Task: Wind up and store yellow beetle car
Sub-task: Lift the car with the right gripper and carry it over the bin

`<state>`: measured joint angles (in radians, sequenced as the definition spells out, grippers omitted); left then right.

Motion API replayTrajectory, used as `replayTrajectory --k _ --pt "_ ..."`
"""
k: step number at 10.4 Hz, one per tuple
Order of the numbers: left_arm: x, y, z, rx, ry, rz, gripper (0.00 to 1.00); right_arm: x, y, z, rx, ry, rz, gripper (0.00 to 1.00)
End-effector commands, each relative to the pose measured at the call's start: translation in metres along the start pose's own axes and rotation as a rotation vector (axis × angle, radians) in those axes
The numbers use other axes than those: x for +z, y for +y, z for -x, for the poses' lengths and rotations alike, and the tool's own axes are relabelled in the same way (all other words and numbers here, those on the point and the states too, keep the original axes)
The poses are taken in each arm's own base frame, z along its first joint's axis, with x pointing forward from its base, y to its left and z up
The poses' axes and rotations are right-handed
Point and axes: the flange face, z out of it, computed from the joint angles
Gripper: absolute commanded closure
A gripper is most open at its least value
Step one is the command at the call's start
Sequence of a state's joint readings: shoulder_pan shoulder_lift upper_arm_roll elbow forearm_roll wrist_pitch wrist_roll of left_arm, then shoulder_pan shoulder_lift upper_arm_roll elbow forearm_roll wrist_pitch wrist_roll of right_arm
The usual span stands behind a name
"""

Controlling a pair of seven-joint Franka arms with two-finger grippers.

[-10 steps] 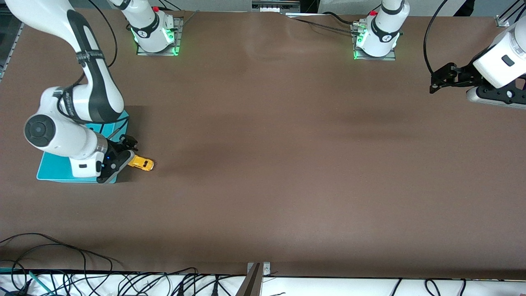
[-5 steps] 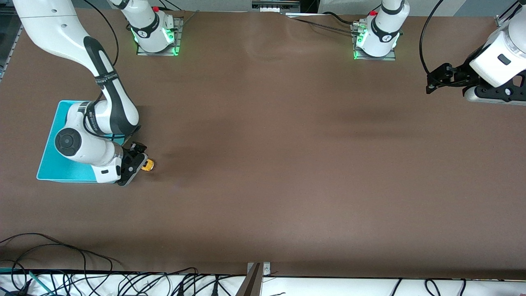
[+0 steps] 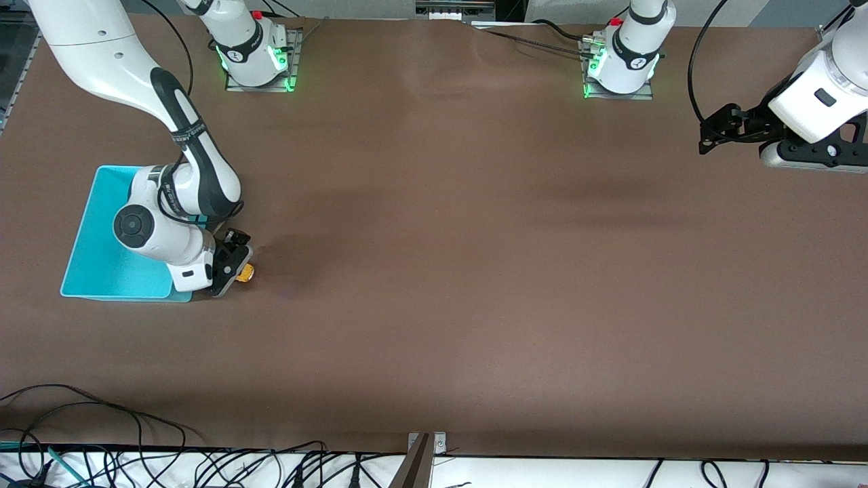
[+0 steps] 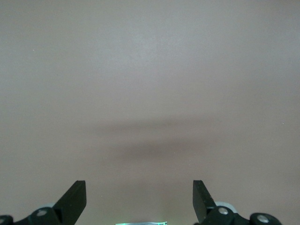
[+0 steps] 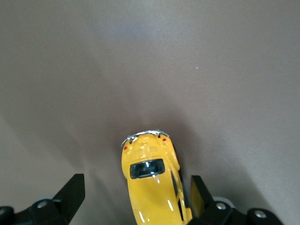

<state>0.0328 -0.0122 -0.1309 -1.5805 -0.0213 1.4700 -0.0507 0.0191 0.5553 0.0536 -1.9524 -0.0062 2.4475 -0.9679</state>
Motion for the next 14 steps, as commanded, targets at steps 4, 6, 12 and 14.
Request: replayTrajectory --k 4,6,12,14 --pt "-0.002 -0.001 -0.003 -0.009 0.018 0.016 0.0 -0.018 0.003 0.007 -0.131 0.026 0.023 1.0" --pt "-0.001 -0.004 -0.003 -0.014 0.015 0.016 0.0 -0.053 -0.001 0.007 -0.154 0.009 0.01 1.0" --pt "0.001 -0.005 -0.014 -0.015 0.017 0.018 0.0 -0.176 -0.043 0.011 -0.344 -0.033 -0.071 1.0" --pt "0.001 -0.005 -0.015 -0.014 0.017 0.018 0.0 -0.191 -0.033 0.039 -0.423 -0.032 -0.086 1.0"
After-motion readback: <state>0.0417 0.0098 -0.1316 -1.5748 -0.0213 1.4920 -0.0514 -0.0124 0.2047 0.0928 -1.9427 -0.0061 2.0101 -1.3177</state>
